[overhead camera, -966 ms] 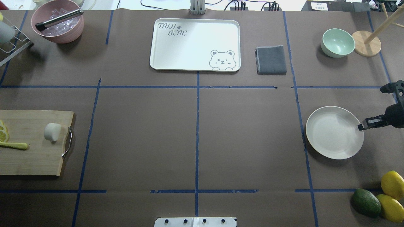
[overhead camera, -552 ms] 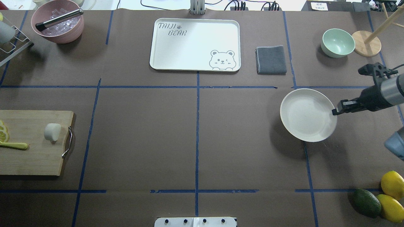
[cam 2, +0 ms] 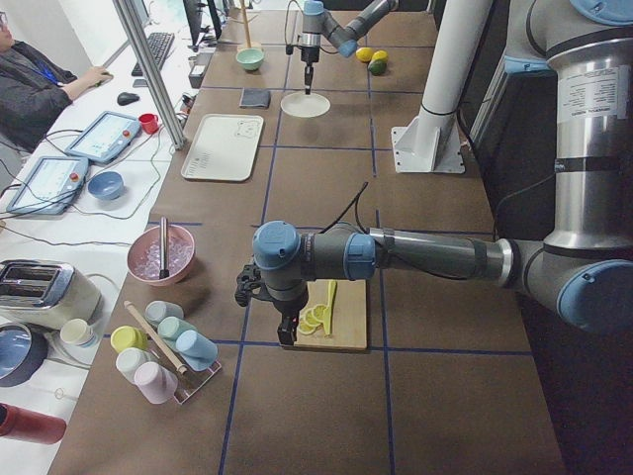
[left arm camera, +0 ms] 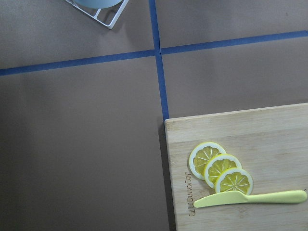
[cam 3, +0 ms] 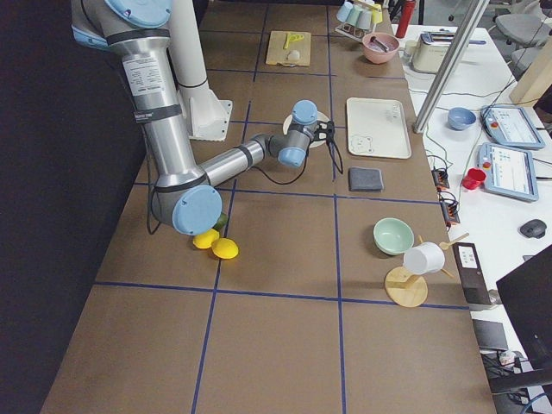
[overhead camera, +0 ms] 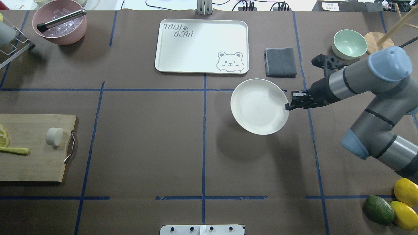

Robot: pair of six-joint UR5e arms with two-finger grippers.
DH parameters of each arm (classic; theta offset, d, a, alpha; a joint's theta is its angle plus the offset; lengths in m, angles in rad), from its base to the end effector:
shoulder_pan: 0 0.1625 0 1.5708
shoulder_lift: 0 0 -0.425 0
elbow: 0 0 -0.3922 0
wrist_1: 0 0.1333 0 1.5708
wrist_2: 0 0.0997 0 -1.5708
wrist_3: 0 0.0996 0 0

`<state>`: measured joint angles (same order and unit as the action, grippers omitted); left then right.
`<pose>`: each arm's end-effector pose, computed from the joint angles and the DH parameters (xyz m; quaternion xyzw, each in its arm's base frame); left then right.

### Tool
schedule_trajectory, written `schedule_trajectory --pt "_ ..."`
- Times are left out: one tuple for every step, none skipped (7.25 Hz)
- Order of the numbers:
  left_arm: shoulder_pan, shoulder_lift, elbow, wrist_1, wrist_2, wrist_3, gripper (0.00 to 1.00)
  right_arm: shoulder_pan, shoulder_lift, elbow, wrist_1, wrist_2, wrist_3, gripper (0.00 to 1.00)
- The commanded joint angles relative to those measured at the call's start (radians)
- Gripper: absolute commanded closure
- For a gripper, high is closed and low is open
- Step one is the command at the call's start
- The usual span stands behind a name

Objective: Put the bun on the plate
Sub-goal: 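Slide the white plate with the right gripper toward the table centre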

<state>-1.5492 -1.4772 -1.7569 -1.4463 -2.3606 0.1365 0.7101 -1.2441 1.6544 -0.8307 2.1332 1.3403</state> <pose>-0.0529 -0.4495 0.6227 0.0073 0.3849 0.0667 0.9205 -0.4131 -0.4609 0.3519 0.0293 -0.5714 0.0448 0.8189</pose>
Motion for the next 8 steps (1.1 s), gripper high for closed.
schedule_trajectory --pt "0.015 0.000 -0.001 0.000 0.000 0.000 0.00 -0.131 0.125 -0.002 -0.144 -0.149 0.081 1.00" --pt "0.021 0.000 -0.001 0.001 0.000 0.000 0.00 -0.183 0.159 -0.013 -0.181 -0.212 0.106 1.00" --pt "0.023 0.000 0.001 0.001 0.000 0.000 0.00 -0.208 0.178 -0.028 -0.208 -0.242 0.109 1.00" --pt "0.023 0.000 0.005 0.001 0.000 0.002 0.00 -0.216 0.178 -0.034 -0.217 -0.243 0.109 1.00" --pt "0.023 0.000 0.002 0.001 0.000 0.002 0.00 -0.227 0.173 -0.038 -0.217 -0.257 0.108 0.98" --pt "0.023 0.000 0.004 0.001 0.000 0.002 0.00 -0.231 0.178 -0.053 -0.218 -0.280 0.106 0.76" --pt "0.023 0.000 0.004 0.001 0.000 0.002 0.00 -0.232 0.178 -0.054 -0.220 -0.280 0.108 0.37" --pt "0.023 0.000 0.007 0.001 0.000 0.002 0.00 -0.230 0.178 -0.050 -0.234 -0.309 0.105 0.00"
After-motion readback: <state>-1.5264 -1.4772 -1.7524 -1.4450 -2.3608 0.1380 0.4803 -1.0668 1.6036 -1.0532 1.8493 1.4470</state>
